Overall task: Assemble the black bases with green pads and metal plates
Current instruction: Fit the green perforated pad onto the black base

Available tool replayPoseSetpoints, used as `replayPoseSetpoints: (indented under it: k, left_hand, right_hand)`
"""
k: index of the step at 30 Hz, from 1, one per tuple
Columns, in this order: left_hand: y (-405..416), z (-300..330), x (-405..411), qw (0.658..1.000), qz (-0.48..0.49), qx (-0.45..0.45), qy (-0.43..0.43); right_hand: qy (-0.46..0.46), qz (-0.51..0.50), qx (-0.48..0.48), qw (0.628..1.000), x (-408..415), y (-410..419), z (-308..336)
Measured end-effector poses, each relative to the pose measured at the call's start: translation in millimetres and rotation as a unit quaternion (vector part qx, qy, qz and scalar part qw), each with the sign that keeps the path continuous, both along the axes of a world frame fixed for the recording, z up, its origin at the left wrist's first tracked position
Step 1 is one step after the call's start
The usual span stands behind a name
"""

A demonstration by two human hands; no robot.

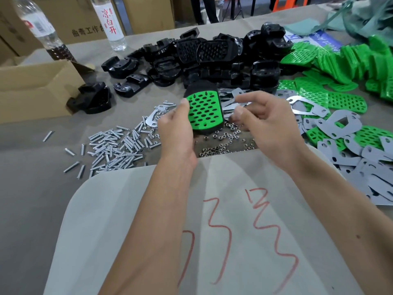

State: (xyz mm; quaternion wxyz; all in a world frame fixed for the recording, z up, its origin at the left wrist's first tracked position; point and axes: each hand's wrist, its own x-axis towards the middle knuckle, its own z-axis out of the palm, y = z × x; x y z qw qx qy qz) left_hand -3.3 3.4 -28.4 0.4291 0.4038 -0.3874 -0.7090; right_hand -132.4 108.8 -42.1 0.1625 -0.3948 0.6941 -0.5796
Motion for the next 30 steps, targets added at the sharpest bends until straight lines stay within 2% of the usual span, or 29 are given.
replayPoseSetpoints:
  k: [2, 4, 7, 11, 17, 23, 25, 30]
  left_hand:
    - [-8, 2, 6, 0.999, 0.031, 0.000, 0.022]
    - [-15, 5, 12, 0.997, 0.044, 0.027, 0.050]
    - [-19, 4, 18, 0.996, 0.038, 0.058, 0.056]
    - [-17, 2, 19, 0.999, 0.010, 0.027, 0.026]
    - [-22, 1, 23, 0.999, 0.050, 0.010, -0.020]
    - [-49, 9, 58, 0.975, 0.220, 0.020, 0.005]
    - [-55, 11, 70, 0.959, 0.282, 0.012, -0.005]
    - [-63, 12, 81, 0.935, 0.354, -0.002, -0.032]
  right_hand:
    - [0.196, -0.010, 0.118, 0.973, -10, 3, -2]
    - [0.289, 0.023, 0.211, 0.934, -13, 3, -2]
    - [0.296, 0.042, 0.218, 0.929, -9, 1, -4]
    - [0.293, 0.033, 0.201, 0.934, -8, 2, -3]
    - [0.296, 0.014, 0.174, 0.939, -6, 3, -3]
    - [0.324, 0.004, 0.107, 0.940, 9, -1, -1]
    - [0.339, 0.045, 0.119, 0.932, 25, -12, 3]
    - [0.367, 0.177, 0.132, 0.904, 72, -60, 16]
